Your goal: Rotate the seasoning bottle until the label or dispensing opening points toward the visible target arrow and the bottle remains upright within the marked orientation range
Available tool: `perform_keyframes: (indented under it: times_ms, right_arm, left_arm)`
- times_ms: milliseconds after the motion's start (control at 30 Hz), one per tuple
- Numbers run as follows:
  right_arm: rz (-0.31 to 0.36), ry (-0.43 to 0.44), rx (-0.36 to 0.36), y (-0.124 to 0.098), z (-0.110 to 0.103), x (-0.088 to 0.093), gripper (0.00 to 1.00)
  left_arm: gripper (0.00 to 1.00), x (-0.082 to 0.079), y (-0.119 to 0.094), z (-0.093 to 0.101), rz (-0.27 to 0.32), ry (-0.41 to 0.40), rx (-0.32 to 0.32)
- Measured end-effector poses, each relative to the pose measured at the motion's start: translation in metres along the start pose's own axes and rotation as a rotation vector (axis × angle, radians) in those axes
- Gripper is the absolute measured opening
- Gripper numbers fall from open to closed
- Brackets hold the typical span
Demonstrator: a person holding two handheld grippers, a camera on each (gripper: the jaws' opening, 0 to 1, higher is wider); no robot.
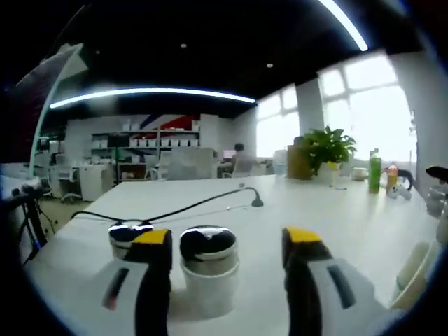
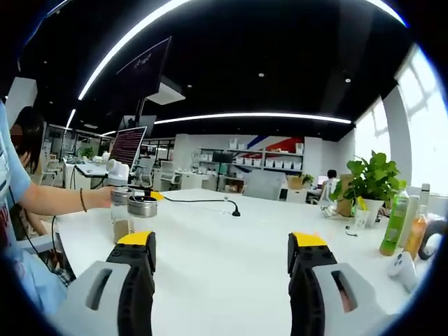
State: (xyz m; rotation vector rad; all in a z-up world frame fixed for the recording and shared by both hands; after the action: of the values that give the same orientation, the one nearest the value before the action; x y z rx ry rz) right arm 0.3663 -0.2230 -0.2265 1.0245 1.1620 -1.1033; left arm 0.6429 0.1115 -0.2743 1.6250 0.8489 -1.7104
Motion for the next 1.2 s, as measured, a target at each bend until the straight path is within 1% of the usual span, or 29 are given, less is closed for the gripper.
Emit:
perform_keyframes:
  times_ms: [67,100,167,233,400,500,533,567,633,700,933,1200]
  right_arm:
    - [-0.014,-0.005,-0.005,0.0,-0.001,0.002,0.77]
    - [-0.022,-0.004,-0.006,0.0,-0.001,0.003,0.76]
    - [-0.013,0.012,-0.007,0.001,-0.001,0.001,0.76]
    - [-0.007,0.02,-0.006,0.001,-0.001,-0.001,0.76]
    - [-0.006,0.004,0.002,0.0,0.001,-0.002,0.76]
    - [-0.011,0.003,0.001,0.001,0.001,-0.001,0.76]
    - [-0.013,0.001,0.001,0.002,0.001,-0.001,0.76]
    - [-0.016,-0.002,-0.001,0.002,0.0,0.0,0.76]
    - [-0.02,-0.002,-0.005,0.002,0.0,0.001,0.76]
    - [-0.028,-0.003,-0.009,0.003,-0.001,0.003,0.76]
    - [-0.03,-0.006,-0.005,0.004,0.001,0.003,0.75]
    - [-0.036,-0.009,-0.008,0.006,0.0,0.004,0.75]
  left_arm:
    - [0.64,0.001,0.001,-0.001,0.001,0.001,-0.004]
    - [0.62,0.002,0.002,-0.001,0.005,-0.018,-0.004]
    - [0.61,0.002,0.003,-0.002,0.009,-0.029,-0.006]
    - [0.58,0.003,0.003,-0.005,0.008,-0.014,-0.021]
    - [0.51,0.005,0.004,-0.01,0.007,0.002,-0.046]
    - [0.45,0.005,0.004,-0.014,0.0,0.019,-0.069]
    - [0.4,0.005,0.003,-0.016,-0.003,0.027,-0.08]
    - [0.39,0.005,0.002,-0.018,-0.007,0.035,-0.09]
    - [0.38,0.005,0.002,-0.017,0.006,0.025,-0.08]
    - [0.38,0.005,0.002,-0.017,0.008,0.035,-0.077]
    - [0.38,0.003,0.003,-0.018,0.019,0.039,-0.097]
    - [0.37,0.002,0.004,-0.021,0.031,0.016,-0.089]
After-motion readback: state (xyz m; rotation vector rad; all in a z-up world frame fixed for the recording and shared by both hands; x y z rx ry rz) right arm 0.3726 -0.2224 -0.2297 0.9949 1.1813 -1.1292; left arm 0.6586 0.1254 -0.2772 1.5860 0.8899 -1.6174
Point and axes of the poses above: the point that each gripper's makers call its tool centre point, and the gripper's own axes: y roughly forward along the fingers, z roughly to its right, x roughly out of its underside, the point moved 1 cm from there along -y, roughly backward along the fingers, and after that the axes turned 11 degrees about x, right-handed, at the moved point
